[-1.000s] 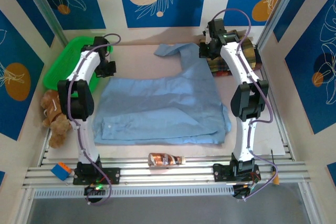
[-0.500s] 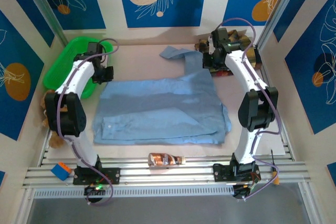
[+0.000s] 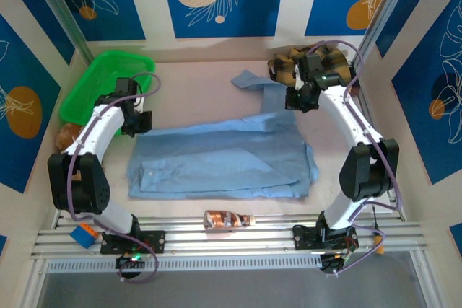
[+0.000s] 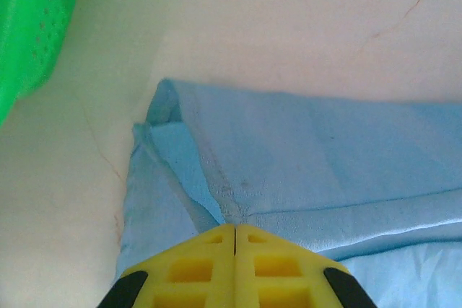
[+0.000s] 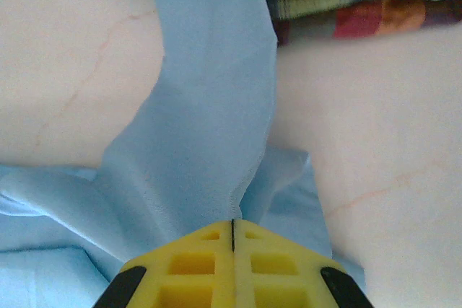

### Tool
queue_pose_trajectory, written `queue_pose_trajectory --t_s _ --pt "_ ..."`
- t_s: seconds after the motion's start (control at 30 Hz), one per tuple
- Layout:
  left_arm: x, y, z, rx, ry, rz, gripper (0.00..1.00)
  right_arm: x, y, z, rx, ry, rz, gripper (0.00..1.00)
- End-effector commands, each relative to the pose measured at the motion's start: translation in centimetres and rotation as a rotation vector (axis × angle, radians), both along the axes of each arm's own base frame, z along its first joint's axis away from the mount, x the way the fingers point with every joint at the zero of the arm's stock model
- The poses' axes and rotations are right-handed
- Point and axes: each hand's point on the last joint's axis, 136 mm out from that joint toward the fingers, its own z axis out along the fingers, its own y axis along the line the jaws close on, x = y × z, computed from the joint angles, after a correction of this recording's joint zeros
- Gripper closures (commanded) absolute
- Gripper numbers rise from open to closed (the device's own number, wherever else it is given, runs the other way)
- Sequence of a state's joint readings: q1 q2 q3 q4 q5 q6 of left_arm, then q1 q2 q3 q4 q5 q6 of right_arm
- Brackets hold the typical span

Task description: Fold and stack the long sleeve shirts

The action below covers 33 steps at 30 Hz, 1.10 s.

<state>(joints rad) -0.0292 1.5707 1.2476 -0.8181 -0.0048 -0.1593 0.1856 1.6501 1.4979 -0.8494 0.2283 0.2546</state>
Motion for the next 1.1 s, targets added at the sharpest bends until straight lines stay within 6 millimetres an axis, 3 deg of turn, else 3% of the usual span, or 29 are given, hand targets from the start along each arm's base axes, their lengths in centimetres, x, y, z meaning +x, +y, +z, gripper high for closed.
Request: queue_pose_trajectory --t_s 0.0,0.53,0.77,0.9,1.0,1.07 --pt "-1.4 0.8 -0.7 0.019 0.02 0.047 1.0 -2.0 -0.6 0.0 0.021 0.015 -0.051 1.0" --pt "-7.5 2.1 -7.3 0.099 0.254 0.133 1.0 -9.4 -1.6 -6.5 0.045 0.198 -0.159 1.0" --pt "-8.3 2.4 -9.2 0.117 0.303 0.184 1.0 -11.1 -0.8 -9.8 0.045 0.295 -0.173 1.0" --pt "-8.8 2.9 -9.9 0.148 0.329 0.207 0.99 -12.0 -1.3 -11.3 0.011 0.348 -0.204 1.0" --pt "-9.2 3.1 -10.4 0.16 0.354 0.218 0.82 -12.4 -1.7 -12.2 -0.012 0.377 -0.222 1.0" --pt "-9.3 3.2 -10.1 0.163 0.355 0.234 0.64 -12.5 -1.7 -12.5 -0.018 0.397 -0.229 0.91"
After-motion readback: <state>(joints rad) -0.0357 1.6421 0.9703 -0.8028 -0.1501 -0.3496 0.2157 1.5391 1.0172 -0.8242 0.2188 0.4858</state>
